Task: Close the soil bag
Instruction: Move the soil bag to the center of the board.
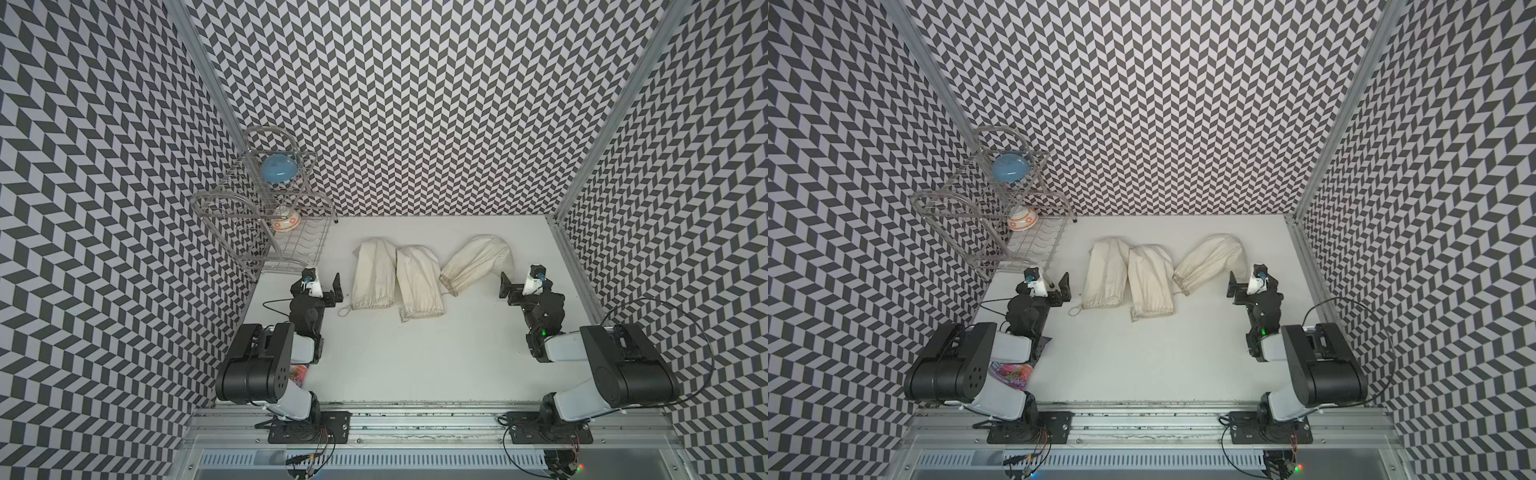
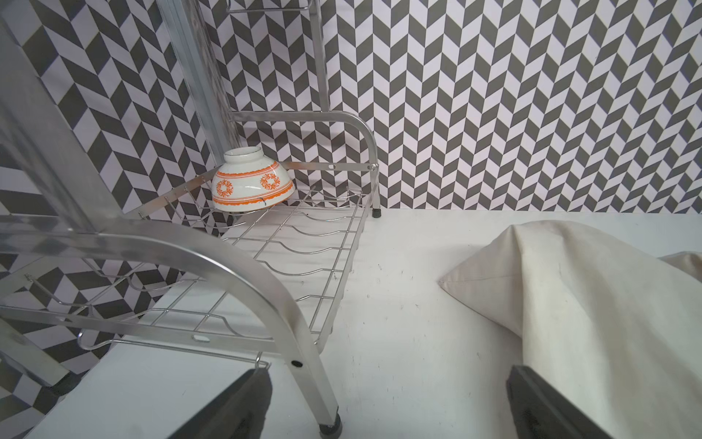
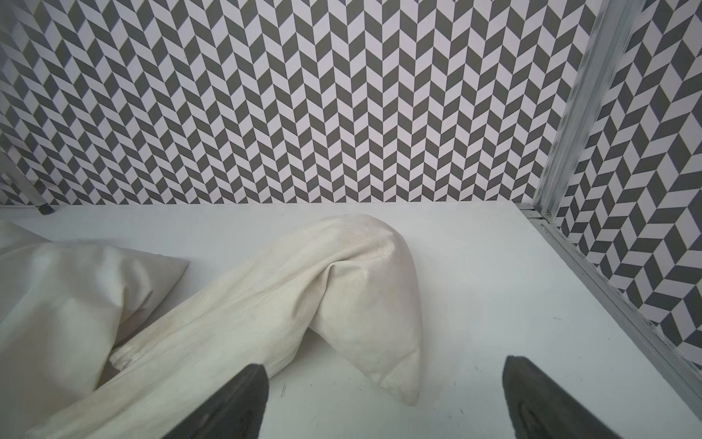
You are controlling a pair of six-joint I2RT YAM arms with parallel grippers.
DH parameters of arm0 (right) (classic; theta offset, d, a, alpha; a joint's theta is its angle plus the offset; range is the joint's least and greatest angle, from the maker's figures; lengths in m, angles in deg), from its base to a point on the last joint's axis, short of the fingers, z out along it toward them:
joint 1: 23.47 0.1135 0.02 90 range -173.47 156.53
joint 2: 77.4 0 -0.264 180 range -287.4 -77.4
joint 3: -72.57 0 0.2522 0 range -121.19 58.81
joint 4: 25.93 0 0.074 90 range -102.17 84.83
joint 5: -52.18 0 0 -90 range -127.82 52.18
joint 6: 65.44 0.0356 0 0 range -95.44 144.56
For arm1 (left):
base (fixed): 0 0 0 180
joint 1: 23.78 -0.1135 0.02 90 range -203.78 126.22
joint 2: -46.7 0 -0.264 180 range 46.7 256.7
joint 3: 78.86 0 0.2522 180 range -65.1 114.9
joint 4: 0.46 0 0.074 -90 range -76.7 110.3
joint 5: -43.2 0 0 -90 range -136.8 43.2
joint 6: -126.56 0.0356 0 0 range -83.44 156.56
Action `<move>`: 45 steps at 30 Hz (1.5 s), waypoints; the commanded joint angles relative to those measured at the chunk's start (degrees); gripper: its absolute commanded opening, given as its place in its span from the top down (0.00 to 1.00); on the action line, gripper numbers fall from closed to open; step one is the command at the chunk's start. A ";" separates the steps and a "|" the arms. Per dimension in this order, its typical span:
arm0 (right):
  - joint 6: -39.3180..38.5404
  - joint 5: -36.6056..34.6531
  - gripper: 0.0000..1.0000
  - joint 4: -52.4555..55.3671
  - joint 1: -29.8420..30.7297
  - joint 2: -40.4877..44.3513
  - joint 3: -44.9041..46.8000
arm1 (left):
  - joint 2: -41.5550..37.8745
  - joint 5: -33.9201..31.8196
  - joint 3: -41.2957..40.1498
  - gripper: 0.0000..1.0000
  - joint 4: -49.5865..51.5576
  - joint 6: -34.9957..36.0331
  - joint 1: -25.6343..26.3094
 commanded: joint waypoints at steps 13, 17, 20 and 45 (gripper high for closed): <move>0.77 4.89 0.00 -3.58 -2.70 -0.30 -0.52 | 0.35 3.29 0.63 0.00 -1.89 -0.60 -1.31; 0.66 5.10 0.00 -3.80 -2.76 -0.26 -0.38 | 0.25 3.39 0.50 0.00 -2.07 -0.52 -1.33; 0.52 5.96 0.00 -4.18 -2.74 -0.01 -0.19 | -0.46 6.44 0.43 0.00 -2.09 0.94 -1.31; 5.44 14.73 0.00 38.53 28.02 9.00 -19.89 | -22.20 -3.96 3.53 0.00 33.73 -28.35 18.75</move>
